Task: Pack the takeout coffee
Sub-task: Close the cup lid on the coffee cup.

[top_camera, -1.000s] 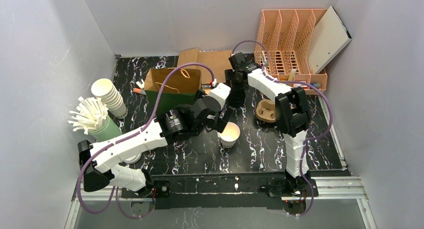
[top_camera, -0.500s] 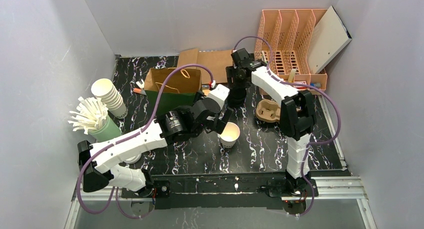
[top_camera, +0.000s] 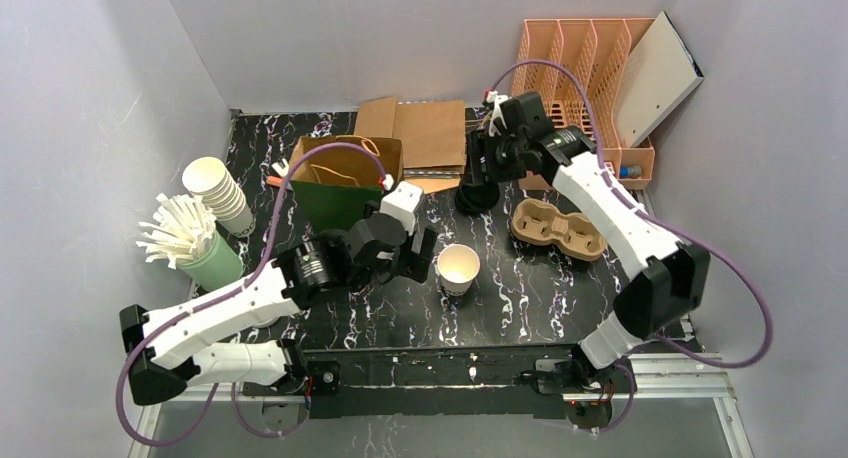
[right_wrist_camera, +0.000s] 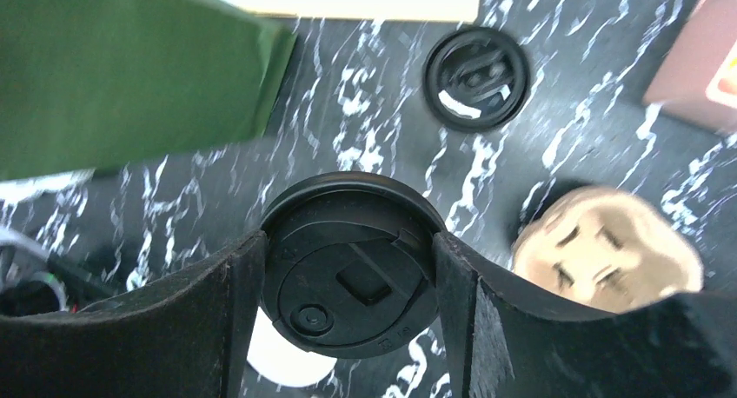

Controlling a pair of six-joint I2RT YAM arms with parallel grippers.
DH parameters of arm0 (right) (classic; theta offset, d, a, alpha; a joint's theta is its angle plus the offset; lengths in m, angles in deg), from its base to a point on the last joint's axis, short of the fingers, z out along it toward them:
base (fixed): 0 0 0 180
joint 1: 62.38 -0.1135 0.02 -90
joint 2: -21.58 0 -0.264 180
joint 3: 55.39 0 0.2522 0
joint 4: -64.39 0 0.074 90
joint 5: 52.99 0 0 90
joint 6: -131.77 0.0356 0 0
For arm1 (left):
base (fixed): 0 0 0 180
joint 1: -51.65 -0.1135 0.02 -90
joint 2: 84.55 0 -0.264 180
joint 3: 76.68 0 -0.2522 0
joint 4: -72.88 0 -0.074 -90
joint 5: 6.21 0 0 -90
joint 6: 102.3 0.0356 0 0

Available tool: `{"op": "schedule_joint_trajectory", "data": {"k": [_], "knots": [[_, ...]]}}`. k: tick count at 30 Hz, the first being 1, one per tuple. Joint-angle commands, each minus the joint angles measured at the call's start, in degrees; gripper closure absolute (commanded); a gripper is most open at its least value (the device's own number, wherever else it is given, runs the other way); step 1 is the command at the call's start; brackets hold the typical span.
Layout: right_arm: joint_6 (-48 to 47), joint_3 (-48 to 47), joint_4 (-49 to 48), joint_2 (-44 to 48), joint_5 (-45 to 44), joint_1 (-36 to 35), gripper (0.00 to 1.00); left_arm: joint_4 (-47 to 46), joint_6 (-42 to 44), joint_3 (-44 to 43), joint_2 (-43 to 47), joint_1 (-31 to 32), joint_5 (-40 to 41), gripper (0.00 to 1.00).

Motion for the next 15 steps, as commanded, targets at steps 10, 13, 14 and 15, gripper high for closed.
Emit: {"op": "schedule_joint_trajectory", "data": {"k": [10,13,14,15], "knots": [[-1.04,12.46,5.17,15.59,10.03,-5.14,0.39,-7.97,-15.50,15.23,9.58,0.18,-2.42,0.28],[-1.32,13.83,4.95,16.40,8.18,-7.14,0.40,-11.54,-17.88,18.58,11.46,0.13,-1.10,0.29],[-1.32,14.26,4.82,16.45,7.51,-7.97,0.40,-12.21,-18.63,19.37,11.82,0.17,-0.34,0.30],[-1.36,14.63,4.74,16.36,6.91,-8.73,0.40,-12.55,-19.39,20.01,12.04,0.18,0.39,0.31]]}}
